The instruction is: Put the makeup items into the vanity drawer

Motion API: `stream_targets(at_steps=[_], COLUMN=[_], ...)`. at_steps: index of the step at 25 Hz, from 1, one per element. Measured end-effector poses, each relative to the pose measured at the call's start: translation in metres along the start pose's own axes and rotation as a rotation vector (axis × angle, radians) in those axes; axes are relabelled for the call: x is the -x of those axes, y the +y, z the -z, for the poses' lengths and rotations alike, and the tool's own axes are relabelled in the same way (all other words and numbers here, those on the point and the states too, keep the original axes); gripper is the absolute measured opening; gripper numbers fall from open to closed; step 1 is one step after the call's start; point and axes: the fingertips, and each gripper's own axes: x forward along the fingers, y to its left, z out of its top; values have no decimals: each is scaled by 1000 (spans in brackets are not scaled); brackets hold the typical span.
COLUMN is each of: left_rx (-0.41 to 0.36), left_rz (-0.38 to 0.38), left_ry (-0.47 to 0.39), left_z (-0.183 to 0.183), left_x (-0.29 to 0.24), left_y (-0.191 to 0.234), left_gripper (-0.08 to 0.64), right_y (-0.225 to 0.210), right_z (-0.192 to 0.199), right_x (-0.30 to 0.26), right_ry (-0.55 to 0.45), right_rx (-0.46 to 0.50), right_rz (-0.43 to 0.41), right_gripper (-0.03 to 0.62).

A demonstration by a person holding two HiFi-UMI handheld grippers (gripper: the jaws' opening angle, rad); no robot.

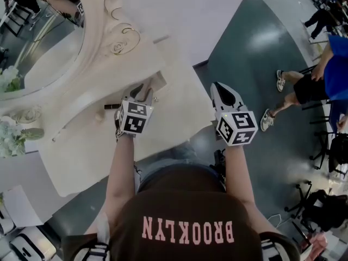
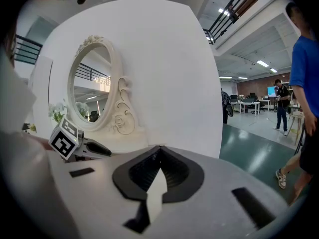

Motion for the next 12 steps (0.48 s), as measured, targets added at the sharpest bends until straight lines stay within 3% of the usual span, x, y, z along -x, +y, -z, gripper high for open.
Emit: stream_targets(at_steps=[12], left_rx=[77], left_rz=[-105], left_ry=[-81], left_z=[-11], left_x=[30], left_y=[23], left_gripper=[103], right_y=[12], right_z=[-17], right_x=[-9], right_ry=[-32], right_rx=[23], right_rz=[-68], right_gripper=[-2])
